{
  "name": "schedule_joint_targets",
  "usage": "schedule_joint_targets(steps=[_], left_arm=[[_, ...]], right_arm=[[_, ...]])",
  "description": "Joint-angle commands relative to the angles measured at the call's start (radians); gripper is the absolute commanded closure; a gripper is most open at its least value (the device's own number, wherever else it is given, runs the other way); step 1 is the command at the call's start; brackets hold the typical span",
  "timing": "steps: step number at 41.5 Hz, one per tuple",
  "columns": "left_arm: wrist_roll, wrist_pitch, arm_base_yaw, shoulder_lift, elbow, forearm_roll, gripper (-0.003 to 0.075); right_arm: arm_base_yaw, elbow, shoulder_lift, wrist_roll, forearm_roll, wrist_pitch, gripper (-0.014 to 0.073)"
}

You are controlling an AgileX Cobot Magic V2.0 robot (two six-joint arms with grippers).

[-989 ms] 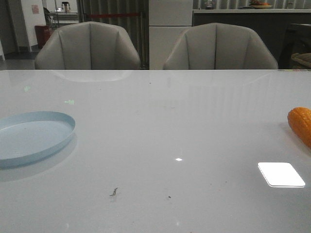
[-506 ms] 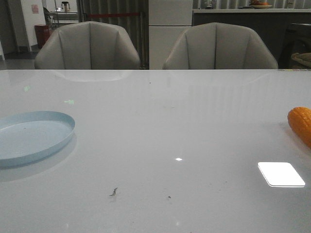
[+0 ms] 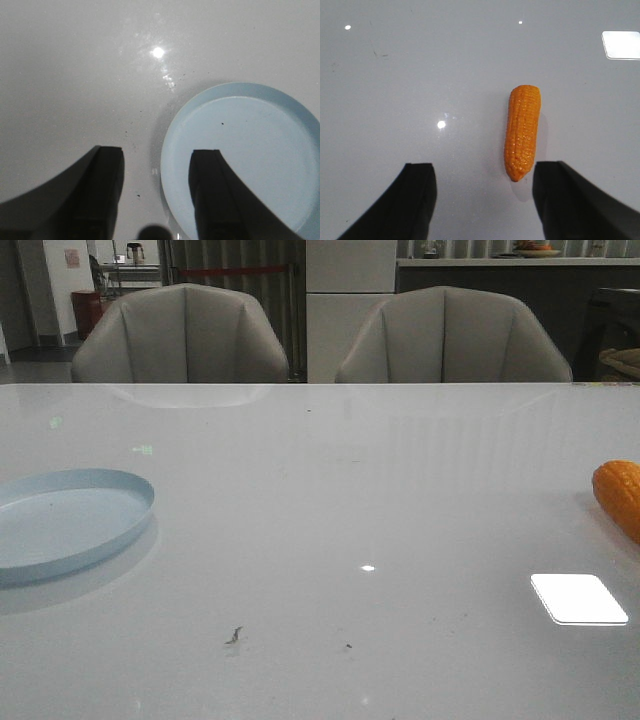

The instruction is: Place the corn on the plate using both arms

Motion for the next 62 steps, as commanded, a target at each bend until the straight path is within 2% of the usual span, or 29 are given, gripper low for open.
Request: schedule_joint_targets(steps=[1, 7, 14, 39, 42, 50, 62], left_arm=[[-0.008, 0.033, 0.001, 0.077, -0.118, -0.025, 0.0342], [-0.008, 0.097, 0.001, 0.211, -0.197, -0.03, 0.0342], [-0.008, 0.098, 0.001, 0.305, -0.219, -0.03, 0.0342], [-0.008, 0.102, 0.001, 0.423, -0.219, -0.036, 0.0344], [-0.008, 0.112, 0.001, 0.428, -0.219, -0.043, 0.0384], [-0.008, 0.122, 0.001, 0.43, -0.219, -0.045, 0.0629], [-0.008, 0.137, 0.001, 0.428, -0.239, -0.054, 0.0627]], right_arm=[[-0.005, -0.035, -0.001, -0.006, 0.003, -0.084, 0.0065], [-0.005, -0.035, 0.002, -0.006, 0.003, -0.084, 0.0065], [-0.005, -0.035, 0.004, -0.006, 0.003, -0.081, 0.0065], [-0.005, -0.035, 0.006, -0.006, 0.003, -0.069, 0.0065], [-0.005, -0.035, 0.006, -0.006, 0.003, -0.069, 0.0065], [-0.005, -0.035, 0.006, -0.006, 0.003, -0.069, 0.0065], [-0.005, -0.035, 0.006, -0.006, 0.003, -0.069, 0.0065]])
